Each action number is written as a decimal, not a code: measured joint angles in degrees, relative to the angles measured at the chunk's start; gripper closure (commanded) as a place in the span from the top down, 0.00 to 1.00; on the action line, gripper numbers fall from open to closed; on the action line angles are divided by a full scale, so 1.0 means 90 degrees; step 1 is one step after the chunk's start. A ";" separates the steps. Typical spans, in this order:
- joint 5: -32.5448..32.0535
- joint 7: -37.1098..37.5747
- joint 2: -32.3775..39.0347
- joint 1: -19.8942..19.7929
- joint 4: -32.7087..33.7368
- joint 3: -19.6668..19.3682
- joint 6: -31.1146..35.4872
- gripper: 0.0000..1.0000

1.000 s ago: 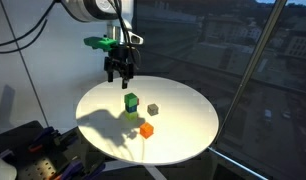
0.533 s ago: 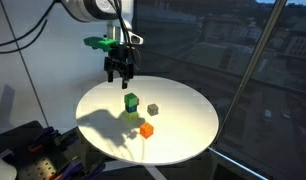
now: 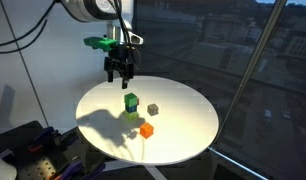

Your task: Pick up the green block and put it on the table

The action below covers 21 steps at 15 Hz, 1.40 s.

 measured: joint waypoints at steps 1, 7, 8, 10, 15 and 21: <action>0.0000 0.0000 0.0000 0.0000 0.0000 0.0000 0.0000 1.00; 0.0000 0.0000 0.0000 0.0000 0.0000 0.0000 0.0000 1.00; 0.0000 0.0000 0.0000 0.0000 0.0000 0.0000 0.0000 1.00; 0.0000 0.0000 0.0000 0.0000 0.0000 0.0000 0.0000 1.00; 0.0000 0.0000 0.0000 0.0000 0.0000 0.0000 0.0000 1.00; 0.0000 0.0000 0.0007 0.0000 -0.0008 0.0000 0.0000 1.00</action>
